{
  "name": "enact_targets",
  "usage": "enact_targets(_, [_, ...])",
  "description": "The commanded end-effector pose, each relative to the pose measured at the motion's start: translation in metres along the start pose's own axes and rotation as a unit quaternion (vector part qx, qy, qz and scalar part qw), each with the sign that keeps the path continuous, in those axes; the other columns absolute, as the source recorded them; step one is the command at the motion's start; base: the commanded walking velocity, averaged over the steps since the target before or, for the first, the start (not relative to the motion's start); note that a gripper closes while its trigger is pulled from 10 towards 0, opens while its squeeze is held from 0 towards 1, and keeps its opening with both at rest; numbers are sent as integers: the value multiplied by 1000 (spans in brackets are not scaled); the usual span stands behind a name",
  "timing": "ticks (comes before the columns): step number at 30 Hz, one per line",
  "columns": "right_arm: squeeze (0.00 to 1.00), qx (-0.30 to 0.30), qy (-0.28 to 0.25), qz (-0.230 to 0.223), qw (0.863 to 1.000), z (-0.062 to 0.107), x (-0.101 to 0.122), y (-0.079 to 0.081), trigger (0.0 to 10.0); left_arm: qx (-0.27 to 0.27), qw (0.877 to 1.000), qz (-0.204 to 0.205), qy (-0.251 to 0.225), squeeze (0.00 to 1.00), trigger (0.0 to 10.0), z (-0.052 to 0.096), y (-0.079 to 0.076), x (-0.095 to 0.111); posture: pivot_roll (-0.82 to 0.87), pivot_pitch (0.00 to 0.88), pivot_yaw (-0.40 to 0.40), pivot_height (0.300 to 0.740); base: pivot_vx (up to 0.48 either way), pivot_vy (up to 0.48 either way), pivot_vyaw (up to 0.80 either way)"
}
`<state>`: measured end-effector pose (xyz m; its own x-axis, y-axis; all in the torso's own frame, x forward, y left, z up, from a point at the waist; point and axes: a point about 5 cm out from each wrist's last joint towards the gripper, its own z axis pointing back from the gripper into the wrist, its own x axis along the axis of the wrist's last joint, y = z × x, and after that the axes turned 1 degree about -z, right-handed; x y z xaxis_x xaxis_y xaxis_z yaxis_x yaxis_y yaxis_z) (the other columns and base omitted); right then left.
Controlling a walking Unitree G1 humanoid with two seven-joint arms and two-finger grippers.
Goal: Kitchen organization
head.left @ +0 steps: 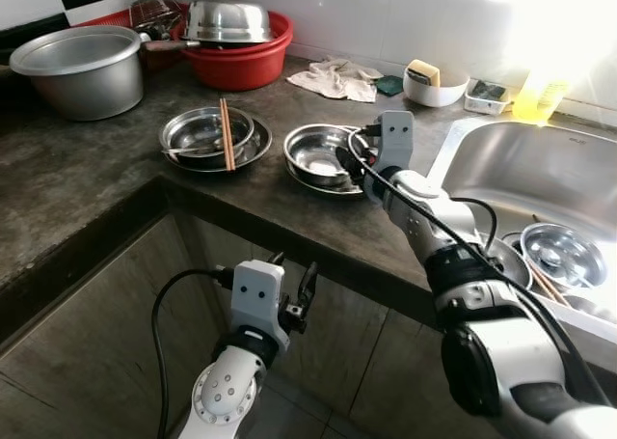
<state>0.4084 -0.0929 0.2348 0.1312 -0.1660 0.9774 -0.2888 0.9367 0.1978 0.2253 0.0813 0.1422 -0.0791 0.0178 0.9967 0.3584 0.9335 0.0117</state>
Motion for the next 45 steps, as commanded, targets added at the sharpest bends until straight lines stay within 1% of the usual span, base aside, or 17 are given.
enact_targets(1, [0,1,-3,-4,1000,-3,4,2,10000,1,1000,-2,-4,0,10000,2,-1,4,90,121,-50,740,0,0,0])
enact_targets(5, [0,-4,11,-38,999,-7,5,2,10000,2,1000,-4,-2,0,10000,3,-1,3,88,121,-52,740,0,0,0])
enact_targets(7, [0,-4,8,-40,999,-8,8,3,10000,2,1000,-4,-1,0,10000,4,-1,3,89,122,-51,740,0,0,0])
enact_targets(8, [0,-5,-6,-39,999,-9,16,2,10000,2,1000,-4,-1,0,10000,4,-2,3,87,123,-53,740,0,0,0])
enact_targets(10, [0,0,-17,-39,999,-9,22,2,10000,3,1000,-4,-1,0,10000,4,-2,3,85,125,-52,740,0,0,0])
enact_targets(11, [0,-3,-30,-38,999,-9,27,1,10000,3,1000,-4,-1,0,10000,4,-2,3,84,126,-51,740,0,0,0])
enact_targets(15, [4,-1,-44,-33,998,-9,34,1,10000,3,1000,-4,-1,0,10000,3,-2,3,85,129,-51,740,0,0,0])
enact_targets(16, [361,-8,-44,-32,998,-9,35,-1,10000,3,1000,-4,-1,0,10000,3,-2,3,84,130,-51,740,0,0,0])
enact_targets(17, [1000,-15,-43,-32,998,-9,35,-3,10000,3,1000,-4,-1,0,10000,3,-2,3,84,130,-51,740,0,0,0])
enact_targets(21, [1000,-35,-26,-17,999,-10,32,-9,10000,4,1000,-5,-1,0,10000,2,-1,3,87,131,-52,740,0,0,0])
enact_targets(22, [667,-38,-18,-11,999,-10,30,-10,10000,5,1000,-5,0,0,10000,2,-1,3,85,131,-51,740,0,0,0])
enact_targets(23, [0,-40,-8,-10,999,-10,28,-11,10000,5,1000,-5,0,0,10000,2,-1,3,85,131,-51,740,0,0,0])
enact_targets(27, [0,-42,24,-12,999,-11,23,-11,10000,7,1000,-6,0,0,10000,2,0,3,82,131,-50,740,0,0,0])
enact_targets(33, [0,-26,39,-28,999,-12,23,-6,10000,9,1000,-7,0,0,10000,1,0,3,81,131,-48,740,0,0,0])
enact_targets(37, [0,-22,52,-47,997,-12,23,-4,10000,9,1000,-7,1,0,10000,1,0,2,80,132,-47,740,0,0,0])
enact_targets(38, [0,-25,62,-63,996,-12,22,-5,10000,9,1000,-7,1,0,10000,1,0,2,79,133,-46,740,0,0,0])
enact_targets(45, [0,-31,88,-93,991,-11,17,-7,10000,9,1000,-8,1,0,10000,1,0,2,78,134,-46,740,0,0,0])
